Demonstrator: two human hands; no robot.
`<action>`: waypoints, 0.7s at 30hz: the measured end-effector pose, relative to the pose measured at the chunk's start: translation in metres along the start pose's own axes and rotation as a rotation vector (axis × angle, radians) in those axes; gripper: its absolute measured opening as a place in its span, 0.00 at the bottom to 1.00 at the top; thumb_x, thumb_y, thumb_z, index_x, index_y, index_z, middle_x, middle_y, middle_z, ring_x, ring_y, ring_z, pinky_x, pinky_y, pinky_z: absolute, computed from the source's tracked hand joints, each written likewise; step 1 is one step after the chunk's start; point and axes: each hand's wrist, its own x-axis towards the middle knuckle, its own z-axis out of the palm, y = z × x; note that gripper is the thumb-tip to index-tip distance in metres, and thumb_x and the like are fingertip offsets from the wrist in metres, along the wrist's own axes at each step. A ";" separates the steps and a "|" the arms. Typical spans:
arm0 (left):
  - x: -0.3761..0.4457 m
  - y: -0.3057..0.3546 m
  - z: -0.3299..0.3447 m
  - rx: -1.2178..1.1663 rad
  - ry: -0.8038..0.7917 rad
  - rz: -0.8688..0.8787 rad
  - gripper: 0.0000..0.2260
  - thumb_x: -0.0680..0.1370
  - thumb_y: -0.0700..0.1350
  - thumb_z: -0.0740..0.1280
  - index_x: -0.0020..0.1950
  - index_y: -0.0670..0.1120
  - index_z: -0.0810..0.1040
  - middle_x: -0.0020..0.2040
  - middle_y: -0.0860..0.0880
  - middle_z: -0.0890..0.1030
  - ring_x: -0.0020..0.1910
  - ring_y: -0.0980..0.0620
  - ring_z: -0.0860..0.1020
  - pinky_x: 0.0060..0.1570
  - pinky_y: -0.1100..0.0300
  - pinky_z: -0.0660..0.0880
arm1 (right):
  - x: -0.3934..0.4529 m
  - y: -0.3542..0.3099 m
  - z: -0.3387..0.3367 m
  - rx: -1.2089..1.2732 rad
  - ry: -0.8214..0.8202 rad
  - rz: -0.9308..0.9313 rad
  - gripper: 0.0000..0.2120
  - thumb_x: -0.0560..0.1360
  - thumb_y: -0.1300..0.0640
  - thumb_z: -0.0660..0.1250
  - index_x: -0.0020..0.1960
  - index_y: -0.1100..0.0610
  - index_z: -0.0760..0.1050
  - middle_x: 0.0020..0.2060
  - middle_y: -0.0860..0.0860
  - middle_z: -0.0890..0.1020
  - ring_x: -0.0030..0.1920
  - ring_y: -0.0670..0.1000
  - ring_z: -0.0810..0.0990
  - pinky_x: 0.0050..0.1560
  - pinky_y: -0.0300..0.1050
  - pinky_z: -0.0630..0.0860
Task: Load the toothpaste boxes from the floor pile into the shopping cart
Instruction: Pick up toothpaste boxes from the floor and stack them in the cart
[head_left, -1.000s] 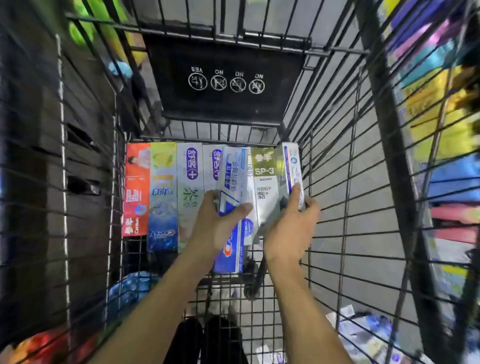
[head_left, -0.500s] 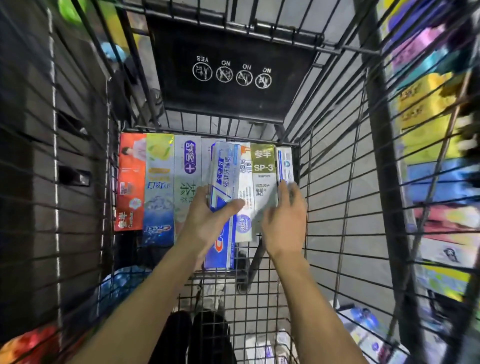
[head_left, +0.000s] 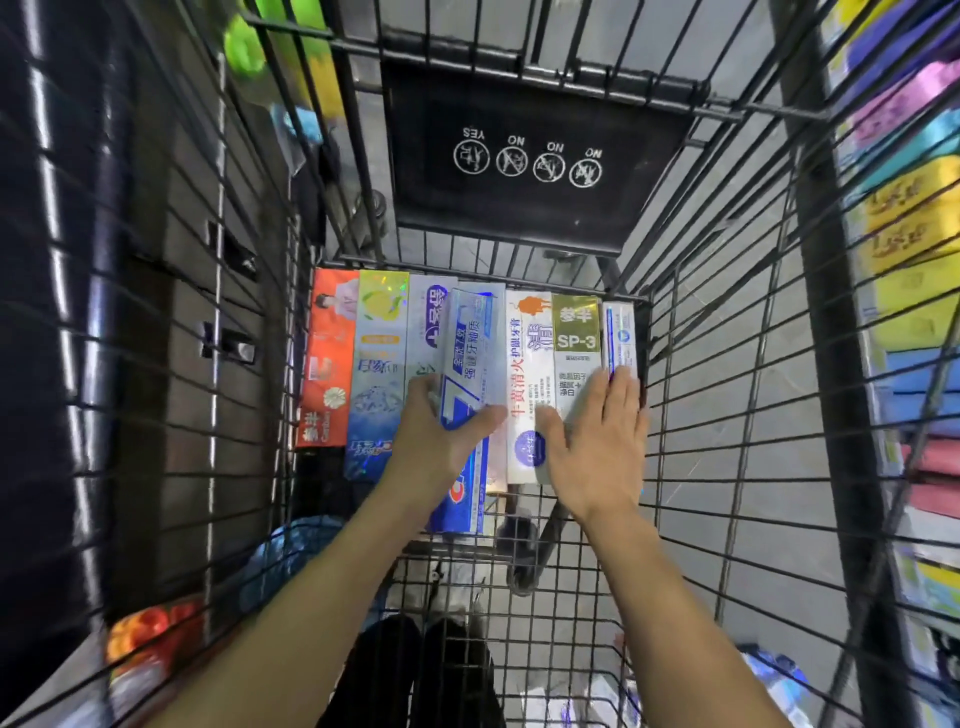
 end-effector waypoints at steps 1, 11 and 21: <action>-0.002 0.001 -0.003 0.047 0.013 0.018 0.29 0.72 0.46 0.79 0.65 0.53 0.66 0.59 0.54 0.80 0.46 0.55 0.82 0.42 0.62 0.78 | -0.001 -0.004 -0.003 -0.006 -0.003 -0.034 0.38 0.83 0.38 0.49 0.82 0.60 0.43 0.82 0.58 0.42 0.81 0.56 0.38 0.80 0.56 0.38; 0.003 0.016 -0.054 0.578 0.211 0.246 0.43 0.67 0.52 0.77 0.79 0.51 0.61 0.63 0.49 0.69 0.59 0.51 0.72 0.59 0.65 0.68 | -0.012 -0.050 -0.010 0.065 -0.001 -0.316 0.38 0.81 0.36 0.45 0.81 0.61 0.52 0.81 0.59 0.52 0.82 0.58 0.46 0.81 0.57 0.48; 0.030 0.021 -0.077 0.840 0.493 0.266 0.23 0.76 0.41 0.69 0.70 0.44 0.68 0.59 0.42 0.74 0.58 0.37 0.73 0.55 0.46 0.71 | -0.017 -0.057 -0.014 0.000 -0.097 -0.364 0.39 0.80 0.33 0.41 0.82 0.56 0.48 0.82 0.56 0.46 0.82 0.56 0.41 0.81 0.52 0.41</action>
